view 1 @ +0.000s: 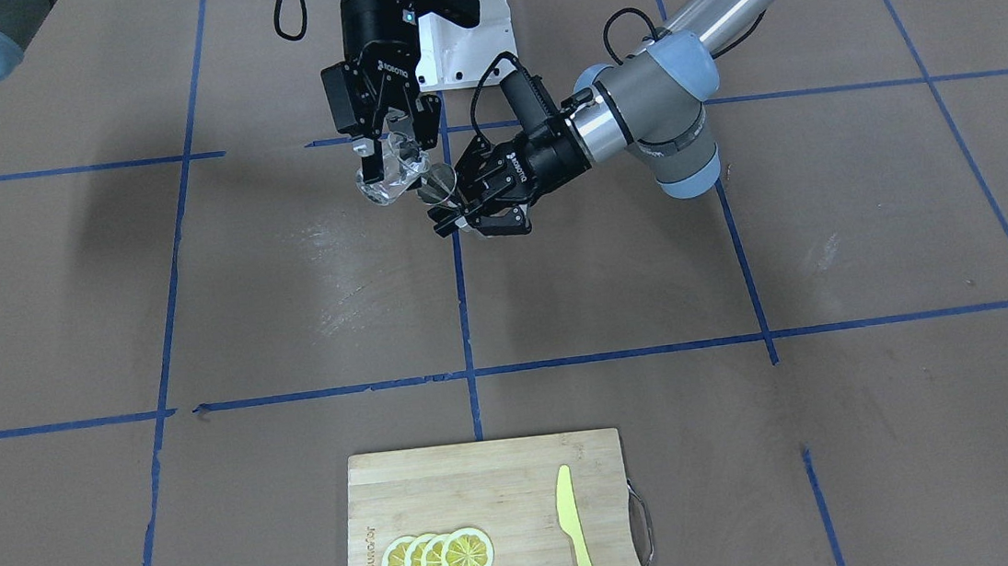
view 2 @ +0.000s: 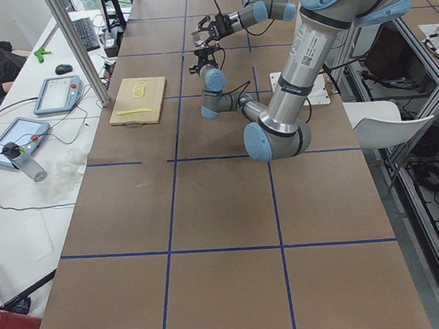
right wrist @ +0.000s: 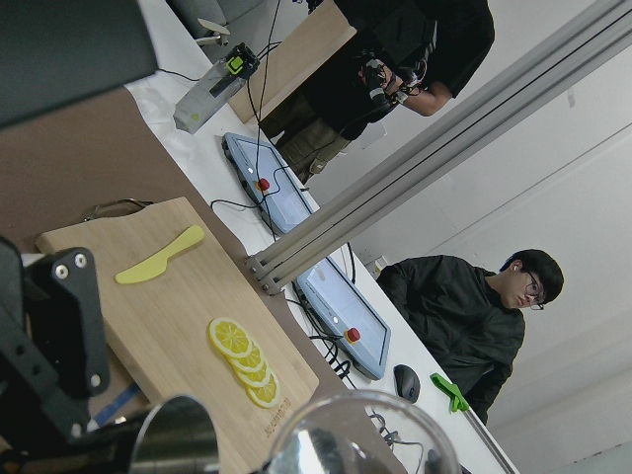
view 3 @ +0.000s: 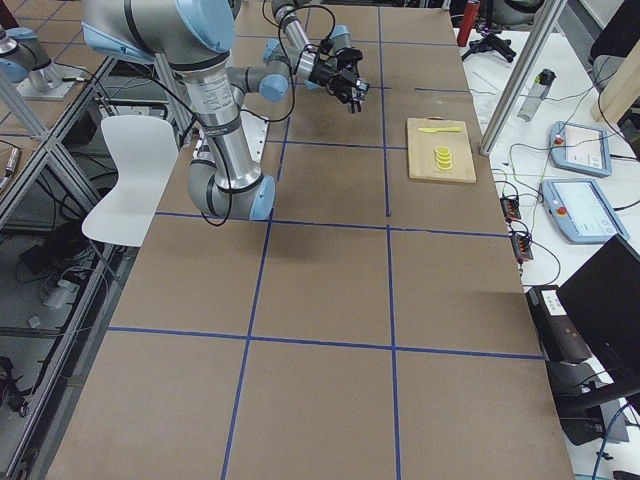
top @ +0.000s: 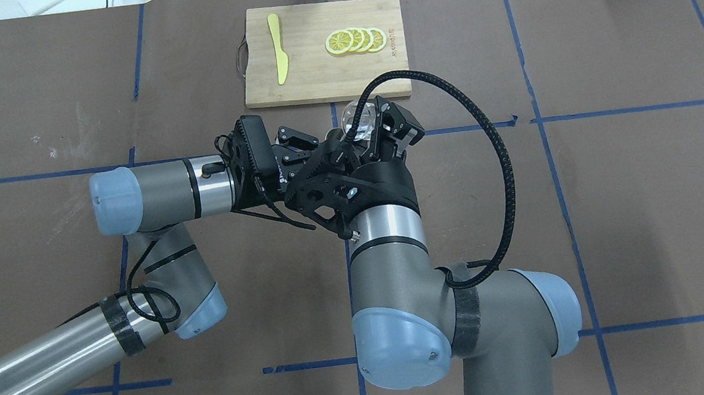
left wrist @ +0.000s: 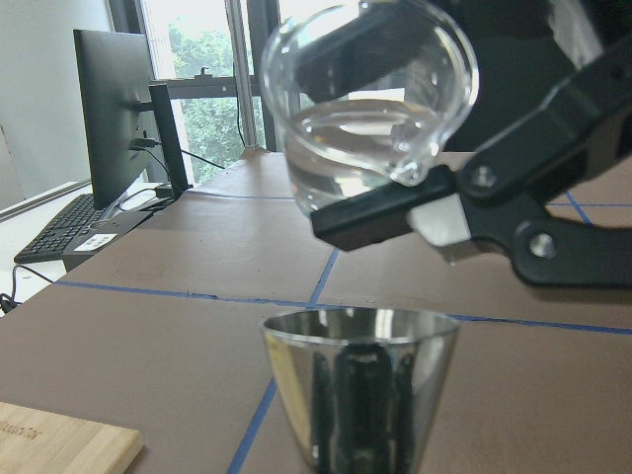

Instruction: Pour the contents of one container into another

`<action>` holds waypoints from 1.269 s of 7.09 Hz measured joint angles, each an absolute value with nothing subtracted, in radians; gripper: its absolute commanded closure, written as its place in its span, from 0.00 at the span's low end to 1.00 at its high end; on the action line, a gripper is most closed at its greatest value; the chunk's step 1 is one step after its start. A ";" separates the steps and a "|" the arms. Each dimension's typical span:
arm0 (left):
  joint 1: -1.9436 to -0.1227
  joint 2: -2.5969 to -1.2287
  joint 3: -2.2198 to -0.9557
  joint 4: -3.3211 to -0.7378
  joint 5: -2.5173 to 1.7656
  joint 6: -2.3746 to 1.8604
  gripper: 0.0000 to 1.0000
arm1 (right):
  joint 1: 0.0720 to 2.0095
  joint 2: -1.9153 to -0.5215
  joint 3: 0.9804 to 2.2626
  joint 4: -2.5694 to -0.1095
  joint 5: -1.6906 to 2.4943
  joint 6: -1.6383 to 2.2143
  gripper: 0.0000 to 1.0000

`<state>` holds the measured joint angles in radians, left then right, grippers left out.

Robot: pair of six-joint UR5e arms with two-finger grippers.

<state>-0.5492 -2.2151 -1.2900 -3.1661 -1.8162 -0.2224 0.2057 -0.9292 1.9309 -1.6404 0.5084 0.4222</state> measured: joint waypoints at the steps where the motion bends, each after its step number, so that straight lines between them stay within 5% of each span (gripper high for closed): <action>1: -0.549 -2.215 -1.291 -3.166 -1.816 -0.222 1.00 | 0.204 -0.928 1.931 -1.665 0.498 0.408 1.00; 9: -0.548 -2.214 -1.294 -3.167 -1.816 -0.222 1.00 | 0.199 -0.905 1.905 -1.700 0.472 0.376 1.00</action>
<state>-0.5477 -2.2137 -1.2937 -3.1671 -1.8162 -0.2224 0.1994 -0.9052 1.9052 -1.6996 0.4721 0.3764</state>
